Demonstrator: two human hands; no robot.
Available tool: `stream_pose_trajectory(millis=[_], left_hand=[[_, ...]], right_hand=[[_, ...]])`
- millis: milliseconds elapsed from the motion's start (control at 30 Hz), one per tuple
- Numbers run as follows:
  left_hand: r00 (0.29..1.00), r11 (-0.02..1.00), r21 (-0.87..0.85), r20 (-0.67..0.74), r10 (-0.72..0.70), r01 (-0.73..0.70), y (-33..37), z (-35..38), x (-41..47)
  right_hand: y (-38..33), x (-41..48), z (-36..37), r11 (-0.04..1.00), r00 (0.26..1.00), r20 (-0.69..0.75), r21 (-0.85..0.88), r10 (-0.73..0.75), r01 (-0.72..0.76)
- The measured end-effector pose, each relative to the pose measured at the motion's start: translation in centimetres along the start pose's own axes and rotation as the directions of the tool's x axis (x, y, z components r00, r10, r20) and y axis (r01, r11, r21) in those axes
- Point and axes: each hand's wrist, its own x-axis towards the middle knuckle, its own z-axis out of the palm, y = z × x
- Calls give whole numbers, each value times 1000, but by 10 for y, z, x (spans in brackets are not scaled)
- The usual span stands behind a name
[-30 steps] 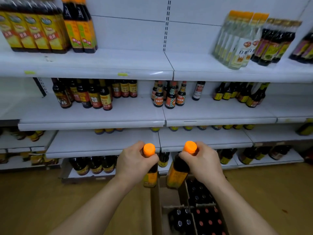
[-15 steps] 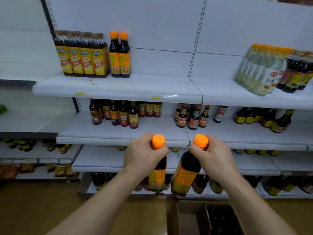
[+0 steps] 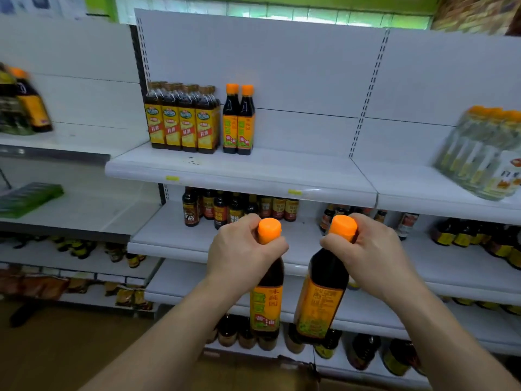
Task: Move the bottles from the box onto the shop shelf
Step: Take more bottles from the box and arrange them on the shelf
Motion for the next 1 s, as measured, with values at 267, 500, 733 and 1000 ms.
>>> stream_pose_trajectory(millis=[267, 500, 733, 1000], left_hand=[[997, 997, 54, -64, -53, 57, -16, 5, 52], [994, 998, 57, -107, -35, 41, -15, 12, 123], [971, 999, 49, -237, 4, 7, 8, 16, 190], [942, 990, 19, -306, 140, -141, 23, 8, 258]], right_hand=[[2, 68, 26, 995, 995, 54, 60, -78, 75], [-1, 156, 34, 973, 981, 86, 165, -175, 159], [-10, 238, 28, 943, 957, 34, 187, -288, 277], [-30, 304, 13, 908, 930, -2, 218, -367, 358]])
